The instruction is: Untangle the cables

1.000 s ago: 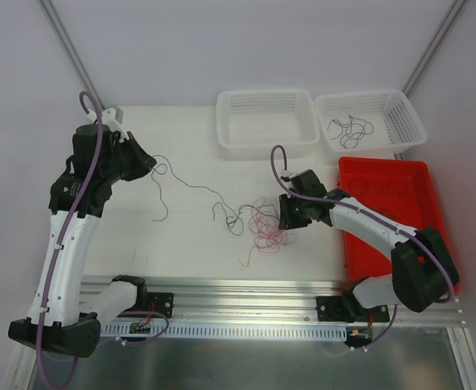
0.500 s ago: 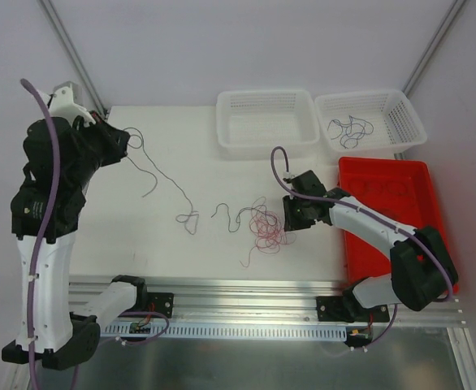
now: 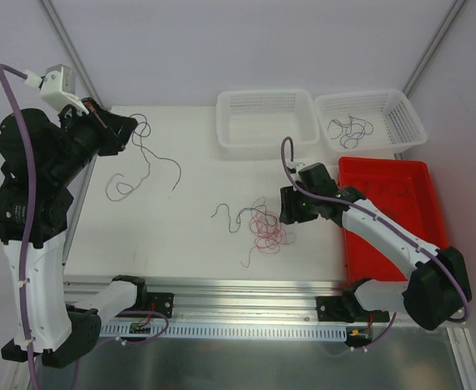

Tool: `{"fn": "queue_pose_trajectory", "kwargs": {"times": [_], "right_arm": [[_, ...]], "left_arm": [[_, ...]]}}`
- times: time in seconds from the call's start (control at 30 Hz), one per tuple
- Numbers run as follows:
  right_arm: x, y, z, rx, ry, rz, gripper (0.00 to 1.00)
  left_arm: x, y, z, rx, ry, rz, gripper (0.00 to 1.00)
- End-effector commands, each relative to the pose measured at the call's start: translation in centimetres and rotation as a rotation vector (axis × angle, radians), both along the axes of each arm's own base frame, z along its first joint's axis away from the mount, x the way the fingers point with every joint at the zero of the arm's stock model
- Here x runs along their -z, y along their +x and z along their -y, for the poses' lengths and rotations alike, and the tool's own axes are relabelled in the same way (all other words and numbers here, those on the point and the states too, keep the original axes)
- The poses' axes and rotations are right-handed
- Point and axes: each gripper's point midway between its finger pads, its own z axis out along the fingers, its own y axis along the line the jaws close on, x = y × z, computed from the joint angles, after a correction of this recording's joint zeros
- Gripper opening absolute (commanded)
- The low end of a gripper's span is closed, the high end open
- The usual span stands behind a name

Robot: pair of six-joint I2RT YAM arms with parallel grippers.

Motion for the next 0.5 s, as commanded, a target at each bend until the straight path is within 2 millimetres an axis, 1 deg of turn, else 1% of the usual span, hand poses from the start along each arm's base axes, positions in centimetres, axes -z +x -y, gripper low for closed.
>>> {"fn": "queue_pose_trajectory", "kwargs": {"times": [0.0,0.03,0.07,0.13,0.17,0.2,0.23,0.27,0.3,0.37,0.43,0.47], "right_arm": [[-7.0,1.2,-2.0,-0.097,0.111,0.179,0.53],[-8.2,1.0,-2.5,-0.120,0.135,0.207,0.55],[-8.9,0.8,-2.8,-0.138,0.153,0.221,0.57],[-11.1,0.5,-3.7,-0.173,0.210,0.267,0.64],[-11.6,0.4,-4.1,-0.188,0.230,0.279,0.65],[-12.4,0.5,-4.7,-0.202,0.259,0.307,0.69],[-13.0,0.1,-5.3,-0.226,0.292,0.315,0.69],[-13.6,0.1,-5.7,-0.235,0.315,0.329,0.72],[-14.4,0.1,-6.5,-0.258,0.349,0.357,0.73],[-15.0,-0.3,-7.7,-0.292,0.395,0.362,0.73],[-15.4,-0.3,-9.2,-0.329,0.431,0.377,0.74],[-15.5,-0.4,-9.8,-0.339,0.449,0.376,0.74]], "left_arm": [[2.2,0.2,2.3,0.137,-0.001,-0.063,0.00],[2.7,0.2,2.5,0.149,-0.003,-0.074,0.00],[3.7,0.3,2.8,0.164,-0.005,-0.102,0.00],[4.5,0.2,3.6,0.210,-0.018,-0.126,0.00],[5.3,0.4,3.8,0.224,-0.023,-0.150,0.00],[5.6,0.3,4.4,0.259,-0.036,-0.165,0.00],[5.9,0.2,4.7,0.274,-0.041,-0.174,0.00],[6.5,0.4,5.0,0.287,-0.054,-0.194,0.00],[6.6,0.4,5.2,0.299,-0.061,-0.198,0.00],[7.4,0.2,6.0,0.335,-0.072,-0.220,0.00],[7.4,0.1,6.7,0.362,-0.082,-0.221,0.00],[7.6,-0.3,7.5,0.391,-0.083,-0.226,0.00]]}}
